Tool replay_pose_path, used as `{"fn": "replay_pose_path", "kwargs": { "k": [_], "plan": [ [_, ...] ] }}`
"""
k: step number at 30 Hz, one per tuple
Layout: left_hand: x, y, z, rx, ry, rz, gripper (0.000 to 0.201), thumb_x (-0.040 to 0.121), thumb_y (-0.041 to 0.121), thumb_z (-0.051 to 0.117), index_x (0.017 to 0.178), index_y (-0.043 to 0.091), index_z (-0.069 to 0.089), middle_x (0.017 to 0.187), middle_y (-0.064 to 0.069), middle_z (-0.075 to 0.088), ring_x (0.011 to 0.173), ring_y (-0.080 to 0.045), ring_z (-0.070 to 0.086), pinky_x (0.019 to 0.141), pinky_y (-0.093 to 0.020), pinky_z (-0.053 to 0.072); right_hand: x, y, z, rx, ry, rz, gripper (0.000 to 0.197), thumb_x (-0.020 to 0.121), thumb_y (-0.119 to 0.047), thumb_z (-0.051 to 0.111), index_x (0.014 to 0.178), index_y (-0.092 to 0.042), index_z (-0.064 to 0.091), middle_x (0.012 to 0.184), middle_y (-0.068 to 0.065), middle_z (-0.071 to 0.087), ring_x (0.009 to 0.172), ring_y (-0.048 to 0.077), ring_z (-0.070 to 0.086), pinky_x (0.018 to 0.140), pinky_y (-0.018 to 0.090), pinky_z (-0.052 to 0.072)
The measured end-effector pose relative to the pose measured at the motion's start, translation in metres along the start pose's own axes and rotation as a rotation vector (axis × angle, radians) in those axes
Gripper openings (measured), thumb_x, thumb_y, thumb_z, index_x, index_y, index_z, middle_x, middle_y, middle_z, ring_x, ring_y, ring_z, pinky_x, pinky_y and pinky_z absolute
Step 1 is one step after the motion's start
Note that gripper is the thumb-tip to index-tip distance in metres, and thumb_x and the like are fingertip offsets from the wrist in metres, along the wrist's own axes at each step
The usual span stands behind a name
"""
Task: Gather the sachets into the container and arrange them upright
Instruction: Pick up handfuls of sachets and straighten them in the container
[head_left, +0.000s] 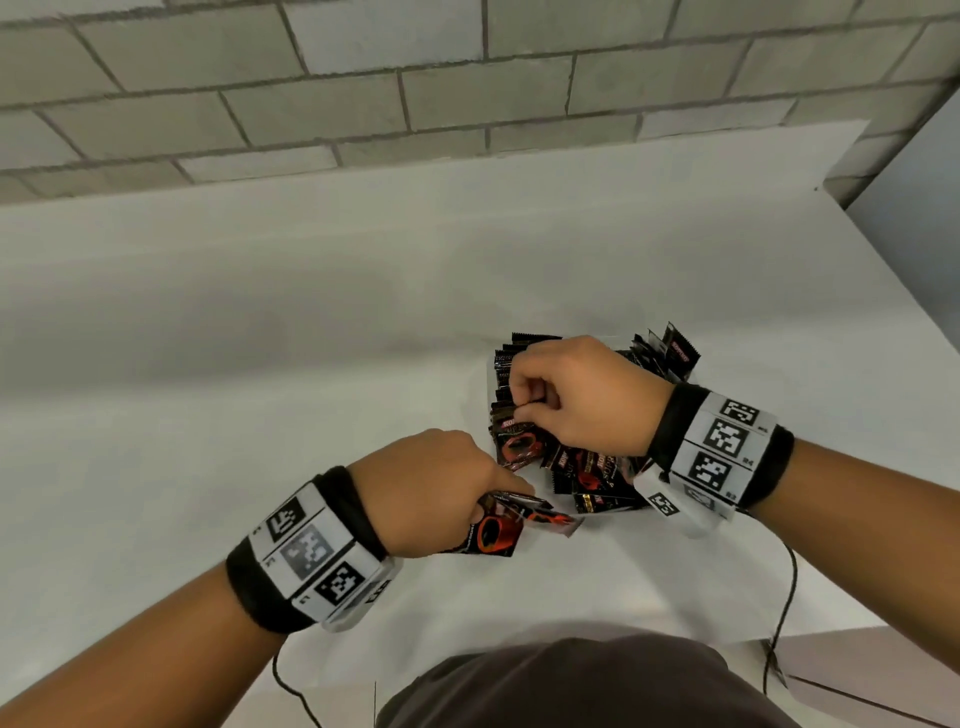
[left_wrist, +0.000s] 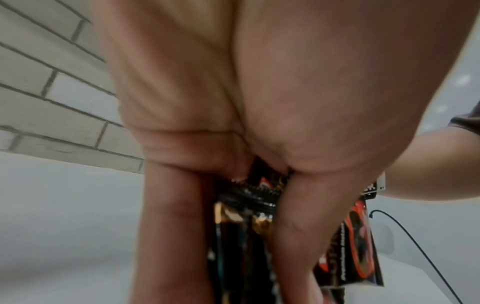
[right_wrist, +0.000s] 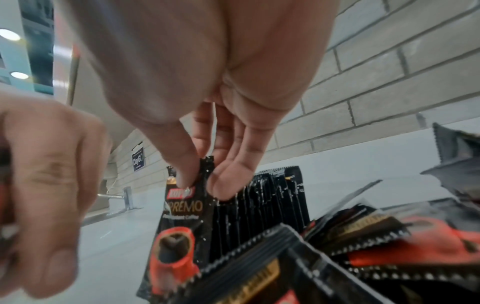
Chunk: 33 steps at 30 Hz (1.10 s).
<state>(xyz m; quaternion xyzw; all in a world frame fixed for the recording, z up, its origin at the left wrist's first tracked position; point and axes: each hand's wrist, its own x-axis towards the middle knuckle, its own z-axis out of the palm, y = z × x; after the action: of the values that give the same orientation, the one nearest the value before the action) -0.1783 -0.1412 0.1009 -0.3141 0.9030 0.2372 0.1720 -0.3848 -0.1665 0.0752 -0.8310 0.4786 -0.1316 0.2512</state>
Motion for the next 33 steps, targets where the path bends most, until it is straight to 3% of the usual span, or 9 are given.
{"fn": "replay_pose_path", "kwargs": {
  "k": [3, 6, 10, 15, 20, 23, 27, 31, 33],
  "plan": [
    [0.005, 0.001, -0.002, -0.009, -0.027, -0.056, 0.061, 0.098, 0.010, 0.051, 0.148, 0.045, 0.047, 0.080, 0.005, 0.059, 0.074, -0.016, 0.051, 0.068, -0.026, 0.036, -0.007, 0.000, 0.001, -0.002, 0.024, 0.033, 0.010, 0.081, -0.010, 0.071, 0.081, -0.016, 0.063, 0.083, -0.006, 0.059, 0.071, 0.007, 0.055, 0.068, 0.026, 0.051],
    [0.008, 0.002, -0.001, 0.023, -0.067, -0.079, 0.067, 0.097, 0.010, 0.050, 0.155, 0.042, 0.036, 0.067, 0.008, 0.045, 0.061, -0.013, 0.043, 0.064, -0.027, 0.035, -0.012, -0.002, 0.008, -0.064, -0.064, 0.052, 0.009, 0.082, -0.010, 0.070, 0.080, -0.014, 0.062, 0.081, -0.004, 0.060, 0.073, 0.012, 0.055, 0.071, 0.031, 0.051],
    [0.011, 0.001, 0.002, 0.091, -0.136, -0.147, 0.065, 0.099, 0.016, 0.051, 0.159, 0.027, 0.028, 0.071, 0.006, 0.038, 0.076, -0.021, 0.049, 0.068, -0.030, 0.039, -0.009, -0.003, 0.009, -0.057, -0.093, 0.080, 0.012, 0.084, -0.016, 0.074, 0.087, -0.016, 0.062, 0.079, -0.005, 0.065, 0.072, 0.011, 0.059, 0.073, 0.032, 0.052],
    [0.012, 0.002, 0.003, 0.095, -0.167, -0.188, 0.068, 0.100, 0.018, 0.052, 0.160, 0.017, 0.020, 0.073, 0.004, 0.039, 0.078, -0.022, 0.051, 0.068, -0.031, 0.041, -0.004, -0.004, 0.003, -0.021, -0.122, 0.142, 0.034, 0.082, -0.024, 0.081, 0.104, -0.020, 0.055, 0.072, -0.005, 0.062, 0.062, 0.004, 0.055, 0.061, 0.025, 0.046],
    [0.012, 0.002, 0.006, 0.116, -0.153, -0.166, 0.070, 0.101, 0.019, 0.051, 0.161, 0.015, 0.017, 0.072, 0.003, 0.037, 0.073, -0.020, 0.047, 0.068, -0.031, 0.039, -0.003, -0.004, 0.005, -0.071, -0.171, 0.164, 0.054, 0.074, -0.021, 0.086, 0.114, -0.022, 0.050, 0.082, -0.016, 0.041, 0.070, 0.002, 0.043, 0.057, 0.021, 0.032],
    [0.011, 0.006, 0.009, 0.080, -0.151, -0.129, 0.067, 0.101, 0.018, 0.052, 0.161, 0.022, 0.021, 0.070, 0.004, 0.040, 0.060, -0.011, 0.040, 0.066, -0.030, 0.038, -0.002, -0.002, 0.008, -0.091, -0.168, 0.170, 0.056, 0.073, -0.020, 0.086, 0.115, -0.021, 0.050, 0.085, -0.017, 0.038, 0.078, 0.010, 0.046, 0.063, 0.026, 0.037],
    [0.012, 0.005, 0.010, -0.031, -0.165, -0.106, 0.056, 0.100, 0.019, 0.057, 0.152, 0.030, 0.040, 0.073, 0.009, 0.046, 0.073, -0.016, 0.049, 0.071, -0.027, 0.039, -0.002, -0.004, 0.002, -0.062, -0.132, 0.167, 0.051, 0.075, -0.022, 0.085, 0.113, -0.022, 0.051, 0.083, -0.017, 0.040, 0.072, 0.002, 0.044, 0.059, 0.020, 0.034],
    [0.001, -0.017, -0.003, -0.357, -0.151, -0.114, 0.031, 0.097, 0.015, 0.064, 0.122, 0.034, 0.063, 0.090, 0.006, 0.072, 0.061, 0.000, 0.064, 0.070, -0.026, 0.058, -0.011, -0.006, -0.019, 0.090, -0.041, 0.181, 0.023, 0.088, -0.023, 0.074, 0.105, -0.024, 0.058, 0.076, -0.006, 0.058, 0.064, 0.007, 0.053, 0.063, 0.026, 0.043],
    [-0.006, -0.027, -0.012, -0.622, -0.120, -0.144, 0.024, 0.096, 0.011, 0.068, 0.107, 0.033, 0.066, 0.092, 0.000, 0.077, 0.071, -0.010, 0.075, 0.070, -0.039, 0.065, -0.018, -0.012, -0.032, 0.252, 0.025, 0.192, 0.011, 0.092, -0.035, 0.069, 0.096, -0.027, 0.065, 0.076, -0.004, 0.065, 0.065, 0.007, 0.059, 0.065, 0.025, 0.049]
  ]
}}
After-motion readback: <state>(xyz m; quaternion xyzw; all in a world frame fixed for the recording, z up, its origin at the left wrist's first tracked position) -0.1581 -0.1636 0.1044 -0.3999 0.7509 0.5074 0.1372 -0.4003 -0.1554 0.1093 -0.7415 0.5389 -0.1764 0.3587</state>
